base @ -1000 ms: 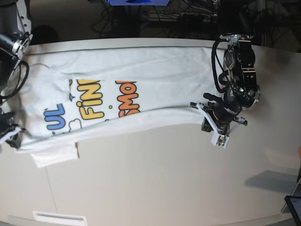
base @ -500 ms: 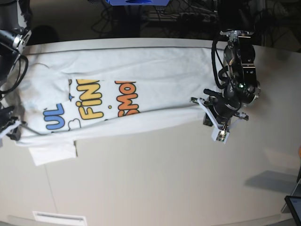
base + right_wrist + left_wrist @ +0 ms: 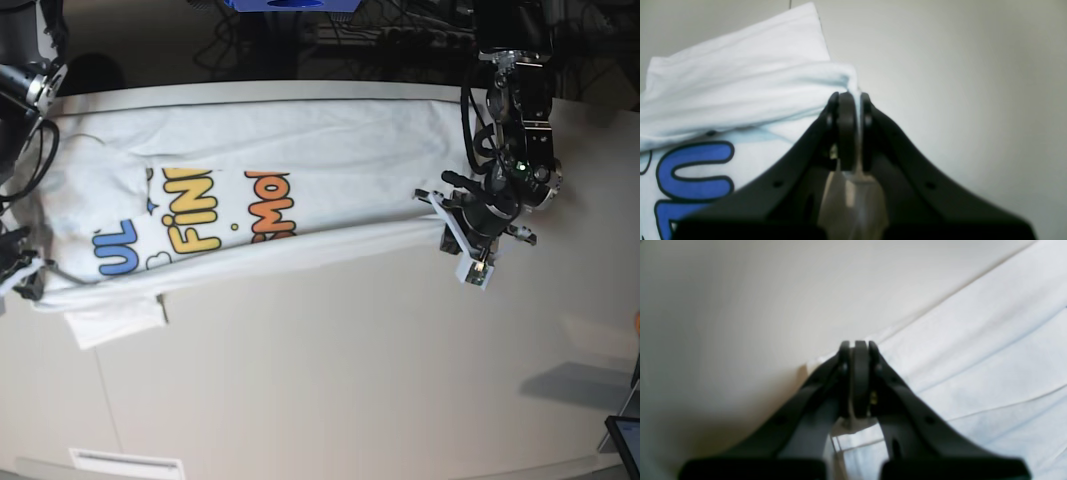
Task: Fold the T-shirt properly
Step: 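Lift the grasped edge and fold it over toward the folded edge, then lay the folded edge down and open the right gripper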
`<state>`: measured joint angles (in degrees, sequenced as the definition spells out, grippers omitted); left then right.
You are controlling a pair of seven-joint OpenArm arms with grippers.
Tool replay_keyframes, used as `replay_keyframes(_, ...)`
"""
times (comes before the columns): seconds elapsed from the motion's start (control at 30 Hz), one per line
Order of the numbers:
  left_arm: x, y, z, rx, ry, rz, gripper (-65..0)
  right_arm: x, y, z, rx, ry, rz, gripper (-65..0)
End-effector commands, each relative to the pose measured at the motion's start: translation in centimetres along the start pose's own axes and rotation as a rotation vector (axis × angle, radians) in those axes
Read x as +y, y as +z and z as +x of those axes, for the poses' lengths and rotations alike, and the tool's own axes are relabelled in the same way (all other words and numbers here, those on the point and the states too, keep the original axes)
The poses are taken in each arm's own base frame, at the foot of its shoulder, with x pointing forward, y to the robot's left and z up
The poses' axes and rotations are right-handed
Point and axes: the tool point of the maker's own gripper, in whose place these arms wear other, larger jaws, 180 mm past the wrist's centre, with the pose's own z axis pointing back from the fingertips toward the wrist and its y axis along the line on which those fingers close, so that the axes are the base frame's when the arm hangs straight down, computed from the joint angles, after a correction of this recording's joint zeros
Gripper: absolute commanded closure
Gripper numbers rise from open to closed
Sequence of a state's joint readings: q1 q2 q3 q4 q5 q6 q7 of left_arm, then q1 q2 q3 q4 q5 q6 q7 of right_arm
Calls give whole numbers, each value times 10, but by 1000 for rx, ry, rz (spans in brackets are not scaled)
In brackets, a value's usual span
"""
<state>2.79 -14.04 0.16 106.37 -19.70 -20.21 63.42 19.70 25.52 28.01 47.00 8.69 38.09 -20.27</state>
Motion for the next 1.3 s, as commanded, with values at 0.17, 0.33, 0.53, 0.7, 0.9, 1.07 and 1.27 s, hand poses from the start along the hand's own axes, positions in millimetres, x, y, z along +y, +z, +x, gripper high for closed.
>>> replay_keyframes(0.17,11,6,11,-33,-30,27,0,-12,13,31,-70,48,-27,0)
replay_keyframes(0.33,11,6,9,-28,-40,29,0,-12,14,23,-56,49,-29,0)
replay_keyframes(0.53,8,8,0,-10,-43,21,0,-12,16,9,-31,50,-33,0)
replay_keyframes(0.7,8,13,3,-25,-49,27,0,-12,17,10,-33,55,-34,0)
replay_keyframes(0.9,3,11,-5,-2,-54,16,0,-13,19,1,-17,58,-36,0)
replay_keyframes(1.07,2,11,-12,14,-52,14,0,-13,21,-10,4,55,-36,0)
replay_keyframes(1.27,0,8,-26,49,-45,4,0,-12,20,-16,16,48,-34,0)
